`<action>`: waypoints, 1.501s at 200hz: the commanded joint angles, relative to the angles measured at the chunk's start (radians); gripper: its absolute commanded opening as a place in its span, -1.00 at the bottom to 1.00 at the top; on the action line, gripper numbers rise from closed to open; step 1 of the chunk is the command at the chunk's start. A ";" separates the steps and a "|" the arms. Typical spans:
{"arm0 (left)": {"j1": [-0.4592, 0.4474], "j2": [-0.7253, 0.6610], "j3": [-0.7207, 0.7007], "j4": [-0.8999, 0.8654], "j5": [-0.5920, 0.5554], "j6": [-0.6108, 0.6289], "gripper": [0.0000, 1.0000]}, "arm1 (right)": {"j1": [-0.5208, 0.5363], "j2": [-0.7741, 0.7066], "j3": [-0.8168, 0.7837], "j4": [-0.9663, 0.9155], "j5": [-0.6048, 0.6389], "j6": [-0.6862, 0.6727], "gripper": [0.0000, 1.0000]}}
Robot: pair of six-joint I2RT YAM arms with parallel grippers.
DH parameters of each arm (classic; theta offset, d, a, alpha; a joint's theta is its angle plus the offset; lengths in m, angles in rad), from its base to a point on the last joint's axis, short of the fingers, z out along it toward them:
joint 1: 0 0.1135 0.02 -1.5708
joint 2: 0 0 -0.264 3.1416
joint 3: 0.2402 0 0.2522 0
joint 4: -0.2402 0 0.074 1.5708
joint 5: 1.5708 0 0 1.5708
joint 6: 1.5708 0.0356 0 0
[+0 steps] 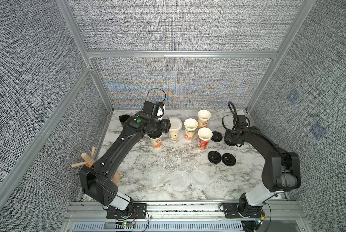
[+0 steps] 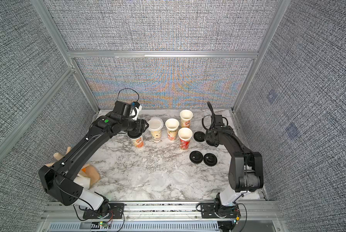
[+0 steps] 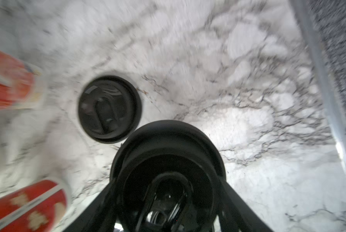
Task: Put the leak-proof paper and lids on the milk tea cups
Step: Pick up the cup lid from the center of the board, then place the cup lid on the cup.
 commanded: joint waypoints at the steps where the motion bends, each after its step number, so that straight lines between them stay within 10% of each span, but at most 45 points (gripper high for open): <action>1: 0.002 0.016 0.031 -0.015 -0.034 0.005 0.39 | 0.058 -0.063 0.103 -0.132 0.053 -0.043 0.39; 117: 0.044 -0.015 0.063 -0.080 -0.166 -0.072 0.41 | 0.557 0.505 1.203 -0.544 -0.057 -0.218 0.39; 300: 0.046 -0.053 0.008 -0.082 -0.170 -0.061 0.38 | 0.634 0.739 1.319 -0.471 -0.092 -0.194 0.39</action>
